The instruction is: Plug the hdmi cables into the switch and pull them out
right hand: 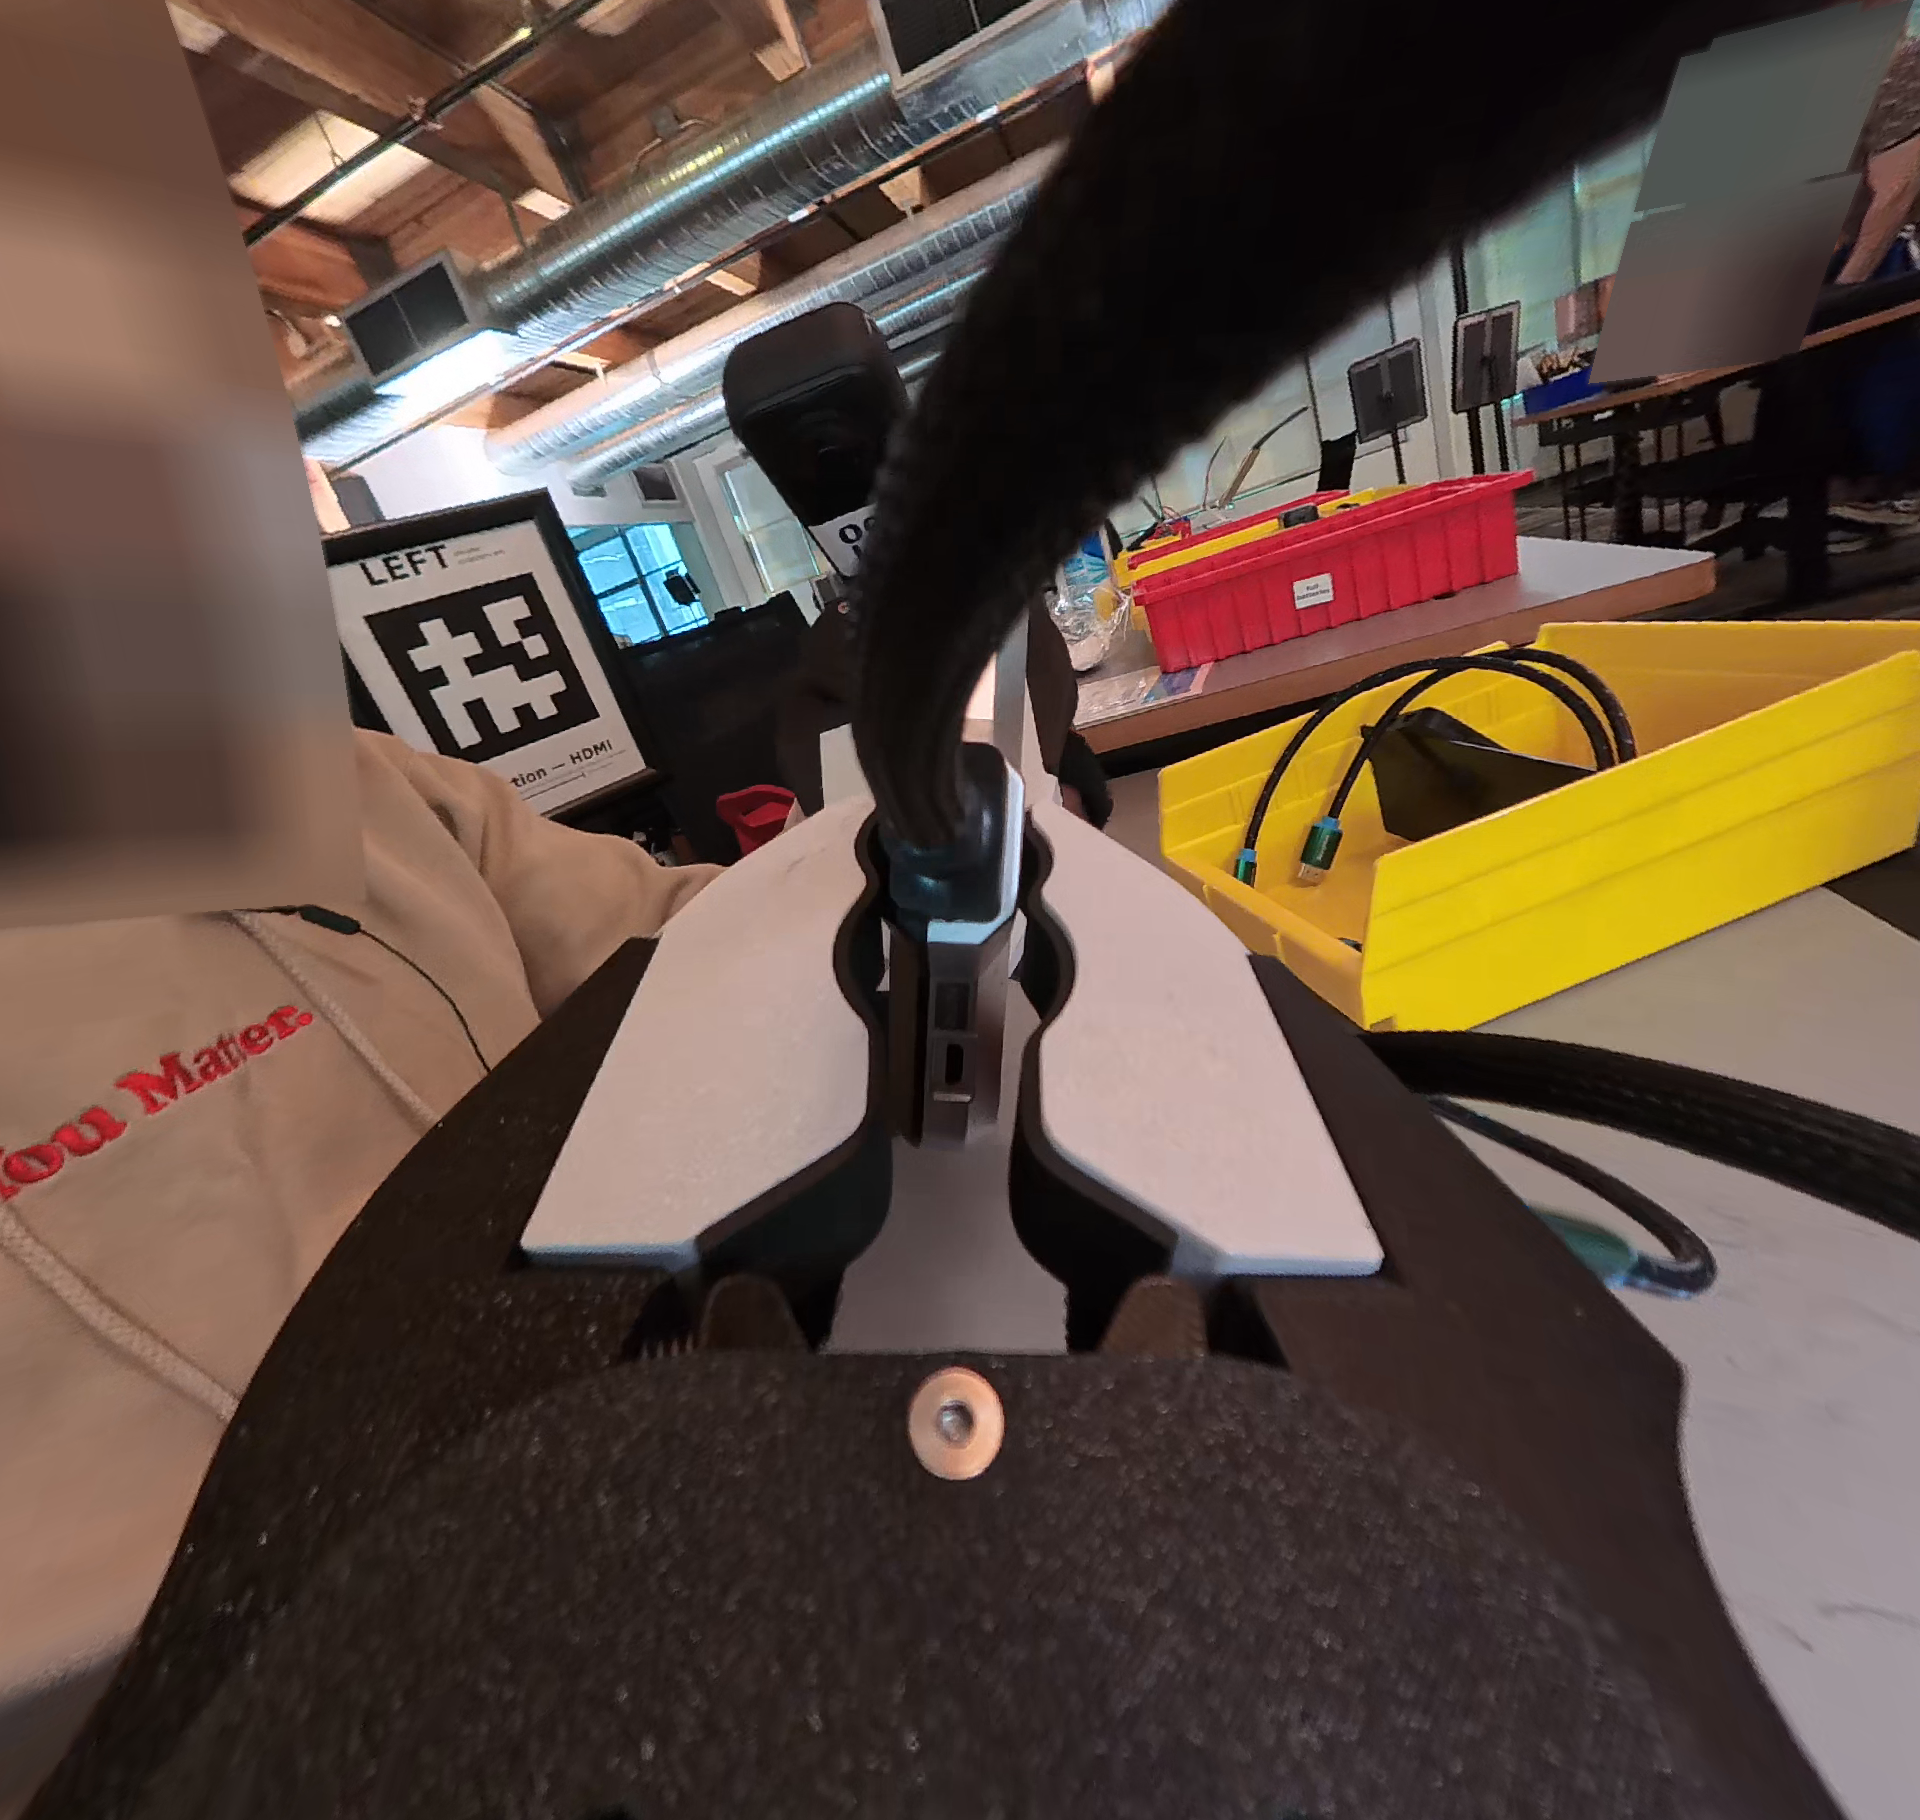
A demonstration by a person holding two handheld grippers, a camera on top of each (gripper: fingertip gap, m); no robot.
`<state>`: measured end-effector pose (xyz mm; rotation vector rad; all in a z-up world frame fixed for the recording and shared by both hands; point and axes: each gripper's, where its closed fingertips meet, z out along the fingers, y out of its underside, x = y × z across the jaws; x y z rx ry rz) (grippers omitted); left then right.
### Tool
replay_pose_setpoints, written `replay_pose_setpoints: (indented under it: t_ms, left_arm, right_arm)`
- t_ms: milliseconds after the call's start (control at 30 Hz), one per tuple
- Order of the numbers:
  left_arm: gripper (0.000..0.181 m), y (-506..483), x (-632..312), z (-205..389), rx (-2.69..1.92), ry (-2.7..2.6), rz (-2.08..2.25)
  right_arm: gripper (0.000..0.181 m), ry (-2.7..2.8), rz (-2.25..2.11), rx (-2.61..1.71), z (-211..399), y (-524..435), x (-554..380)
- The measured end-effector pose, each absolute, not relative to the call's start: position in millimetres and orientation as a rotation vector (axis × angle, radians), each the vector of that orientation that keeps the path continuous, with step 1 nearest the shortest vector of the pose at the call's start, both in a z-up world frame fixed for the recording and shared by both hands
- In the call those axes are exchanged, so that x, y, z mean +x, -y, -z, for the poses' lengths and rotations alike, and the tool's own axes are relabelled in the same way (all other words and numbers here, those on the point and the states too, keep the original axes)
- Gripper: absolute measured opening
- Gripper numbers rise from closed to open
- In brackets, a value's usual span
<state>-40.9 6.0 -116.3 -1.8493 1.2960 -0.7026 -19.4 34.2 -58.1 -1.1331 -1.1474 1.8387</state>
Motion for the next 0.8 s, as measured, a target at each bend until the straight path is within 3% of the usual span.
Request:
replay_pose_setpoints:
  t_ms: [333,800]
  left_arm:
    - [0.012,-9,-44,85,-1.712,-1.158,0.922]
    - [0.012,-1,-59,91,-1.765,-1.214,0.922]
  right_arm:
    - [0.023,1.066,-1.783,-1.082,36,-36,-18]
    - [0.023,1.39,-1.548,-1.247,75,-14,-36]
